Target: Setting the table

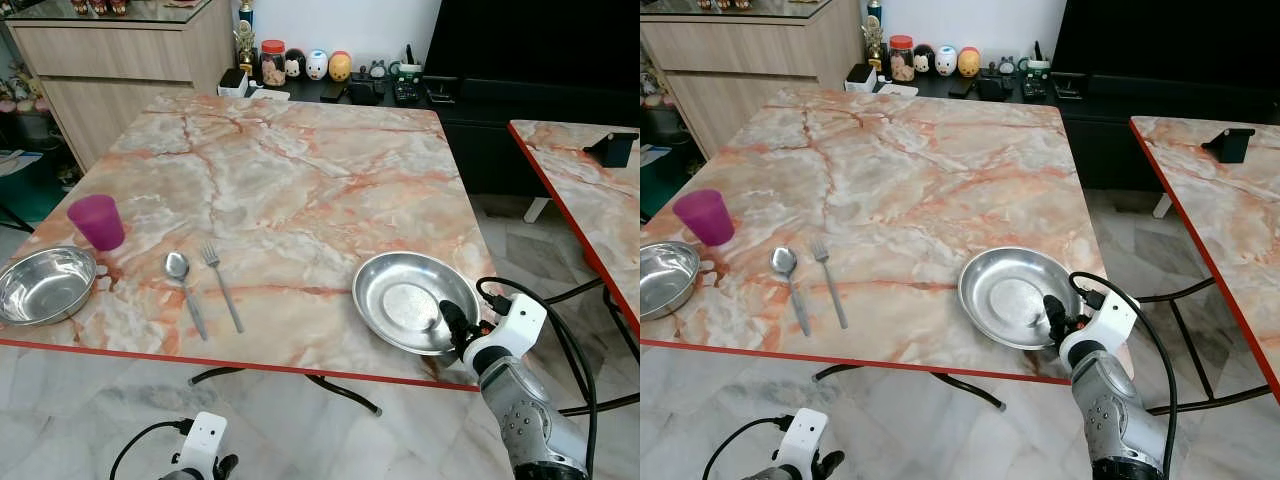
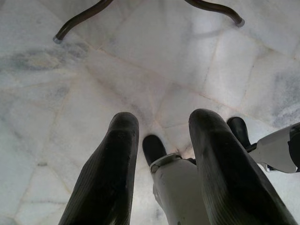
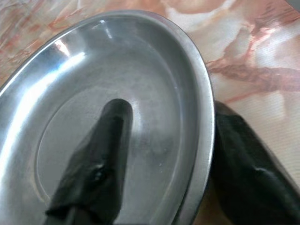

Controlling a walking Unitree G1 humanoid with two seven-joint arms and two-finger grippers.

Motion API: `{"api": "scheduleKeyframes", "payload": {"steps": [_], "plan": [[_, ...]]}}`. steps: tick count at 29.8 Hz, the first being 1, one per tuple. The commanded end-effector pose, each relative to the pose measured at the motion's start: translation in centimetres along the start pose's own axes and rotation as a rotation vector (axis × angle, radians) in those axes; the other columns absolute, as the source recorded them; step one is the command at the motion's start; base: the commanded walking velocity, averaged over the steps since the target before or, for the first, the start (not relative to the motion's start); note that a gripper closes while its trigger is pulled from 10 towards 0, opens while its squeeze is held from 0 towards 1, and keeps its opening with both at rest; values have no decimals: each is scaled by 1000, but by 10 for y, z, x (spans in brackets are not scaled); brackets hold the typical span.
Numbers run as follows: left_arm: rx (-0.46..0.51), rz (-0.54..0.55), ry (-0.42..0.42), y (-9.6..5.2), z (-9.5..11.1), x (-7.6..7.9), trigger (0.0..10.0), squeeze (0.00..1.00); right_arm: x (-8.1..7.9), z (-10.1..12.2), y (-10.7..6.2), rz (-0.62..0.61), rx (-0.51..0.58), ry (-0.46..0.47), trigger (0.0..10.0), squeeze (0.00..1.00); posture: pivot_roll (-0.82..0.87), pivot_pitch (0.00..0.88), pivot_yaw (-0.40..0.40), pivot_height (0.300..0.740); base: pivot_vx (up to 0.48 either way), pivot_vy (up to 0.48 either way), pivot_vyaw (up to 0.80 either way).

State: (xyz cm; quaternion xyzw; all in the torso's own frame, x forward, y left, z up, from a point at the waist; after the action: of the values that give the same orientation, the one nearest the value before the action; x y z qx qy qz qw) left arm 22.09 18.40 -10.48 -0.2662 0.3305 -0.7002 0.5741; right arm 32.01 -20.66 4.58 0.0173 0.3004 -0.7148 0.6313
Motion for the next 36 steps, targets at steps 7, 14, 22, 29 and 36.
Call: {"api": "scheduleKeyframes", "payload": {"steps": [7, 14, 22, 29, 36], "plan": [[-28, -6, 20, -1, -8, 1, 10000, 0, -1, 0, 1, 2, -4, 11, 0, 0, 21, 0, -50, 736, 0, 0, 0], [-40, -5, 17, -2, -12, 2, 10000, 0, -5, 0, 3, 14, -1, 11, 0, 0, 23, 0, -51, 736, 0, 0, 0], [-59, -2, 17, -3, -17, 3, 10000, 0, -14, 5, 4, 57, 35, 23, 0, 0, 23, 0, -50, 736, 0, 0, 0], [-60, 8, 20, -3, -18, 2, 10000, 0, -22, 21, 4, 88, 100, 46, 0, 0, 23, 0, -47, 736, 0, 0, 0], [-57, 18, 20, -3, -17, 1, 10000, 0, -36, 58, -2, 167, 302, 154, 10000, 0, 23, 0, -46, 736, 0, 0, 0]]}}
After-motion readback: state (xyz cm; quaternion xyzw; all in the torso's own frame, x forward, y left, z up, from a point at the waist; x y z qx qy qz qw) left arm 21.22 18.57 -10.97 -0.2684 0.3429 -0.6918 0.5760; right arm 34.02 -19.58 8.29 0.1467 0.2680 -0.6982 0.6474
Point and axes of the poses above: a point about 5 cm out from each wrist's last joint towards the gripper, its own y axis pointing out of the wrist towards the gripper, its own z axis along the axis of the wrist's last joint, x = y × z, the point moved 4 cm from there along y, pointing out of the wrist towards the gripper, and after that the axes turned 4 degrees about -y, right-handed, at the moved point
